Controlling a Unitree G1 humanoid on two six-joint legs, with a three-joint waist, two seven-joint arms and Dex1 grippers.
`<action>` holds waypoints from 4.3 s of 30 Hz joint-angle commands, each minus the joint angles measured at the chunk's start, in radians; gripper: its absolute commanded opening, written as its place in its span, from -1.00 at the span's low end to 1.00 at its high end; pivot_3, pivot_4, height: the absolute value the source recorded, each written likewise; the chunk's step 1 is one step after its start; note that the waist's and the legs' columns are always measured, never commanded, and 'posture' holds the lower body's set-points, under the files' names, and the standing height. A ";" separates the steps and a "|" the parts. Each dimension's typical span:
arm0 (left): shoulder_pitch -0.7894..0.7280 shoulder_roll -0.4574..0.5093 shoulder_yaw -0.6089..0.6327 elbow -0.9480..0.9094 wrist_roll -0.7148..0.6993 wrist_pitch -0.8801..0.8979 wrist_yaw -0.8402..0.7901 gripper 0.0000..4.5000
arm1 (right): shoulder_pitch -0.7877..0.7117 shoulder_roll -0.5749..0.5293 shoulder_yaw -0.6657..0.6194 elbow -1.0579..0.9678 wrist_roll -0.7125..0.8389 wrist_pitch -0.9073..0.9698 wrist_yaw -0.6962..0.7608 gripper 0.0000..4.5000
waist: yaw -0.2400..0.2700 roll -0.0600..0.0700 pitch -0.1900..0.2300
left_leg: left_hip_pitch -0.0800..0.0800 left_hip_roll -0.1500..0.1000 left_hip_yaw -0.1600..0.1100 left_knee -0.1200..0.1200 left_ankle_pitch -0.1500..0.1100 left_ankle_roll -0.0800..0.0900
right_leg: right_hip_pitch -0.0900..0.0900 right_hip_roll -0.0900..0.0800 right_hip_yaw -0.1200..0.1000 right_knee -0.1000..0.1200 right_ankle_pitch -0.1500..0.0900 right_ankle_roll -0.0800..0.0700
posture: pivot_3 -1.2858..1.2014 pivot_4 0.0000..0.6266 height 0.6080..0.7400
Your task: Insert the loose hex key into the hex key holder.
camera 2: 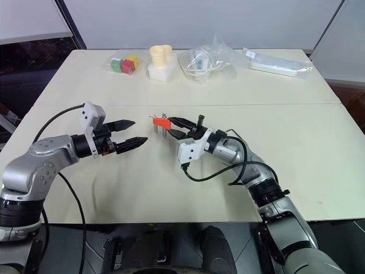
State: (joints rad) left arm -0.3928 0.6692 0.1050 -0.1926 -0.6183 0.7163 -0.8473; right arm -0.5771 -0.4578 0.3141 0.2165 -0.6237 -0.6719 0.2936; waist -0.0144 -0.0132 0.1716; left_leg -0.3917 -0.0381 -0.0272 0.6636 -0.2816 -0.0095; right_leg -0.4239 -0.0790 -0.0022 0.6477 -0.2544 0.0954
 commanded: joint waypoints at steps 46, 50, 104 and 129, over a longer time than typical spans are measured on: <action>-0.120 0.009 -0.038 0.051 -0.001 -0.222 -0.303 1.00 | -0.172 -0.084 0.081 -0.032 0.308 -0.114 0.173 -0.54 | -0.003 -0.001 0.000 | 0.000 0.001 0.000 0.001 0.000 0.001 | 0.001 0.000 0.000 0.000 0.000 0.000 | 0.03 -0.52 1.00; -0.097 0.019 -0.043 0.052 0.002 -0.249 -0.331 1.00 | -0.188 -0.096 0.060 -0.044 0.334 -0.131 0.209 -0.54 | -0.003 -0.001 0.000 | 0.000 0.001 0.000 0.001 0.000 0.001 | 0.001 0.000 0.000 0.000 0.000 0.000 | 0.03 -0.52 1.00; -0.129 0.031 0.008 0.054 -0.165 0.031 -0.277 -0.26 | -0.166 -0.104 0.021 -0.068 0.322 -0.166 0.252 -0.54 | -0.002 -0.001 0.000 | 0.000 0.001 0.000 0.001 0.000 0.001 | 0.001 0.000 0.000 0.000 0.000 0.000 | 0.03 -0.52 1.00; -0.143 0.009 0.011 0.045 -0.186 0.043 -0.240 -0.95 | -0.138 -0.105 0.021 -0.097 0.313 -0.137 0.262 -0.54 | -0.002 -0.001 0.000 | 0.000 0.001 0.000 0.001 0.000 0.001 | 0.001 0.000 0.000 0.000 0.000 0.000 | 0.03 -0.52 1.00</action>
State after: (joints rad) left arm -0.5178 0.6751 0.0928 -0.1240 -0.7960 0.7599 -1.1058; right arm -0.7146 -0.5662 0.3560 0.1666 -0.3110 -0.8087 0.5567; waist -0.0164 -0.0138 0.1718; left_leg -0.3919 -0.0373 -0.0268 0.6650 -0.2818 -0.0083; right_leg -0.4232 -0.0792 -0.0018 0.6477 -0.2545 0.0954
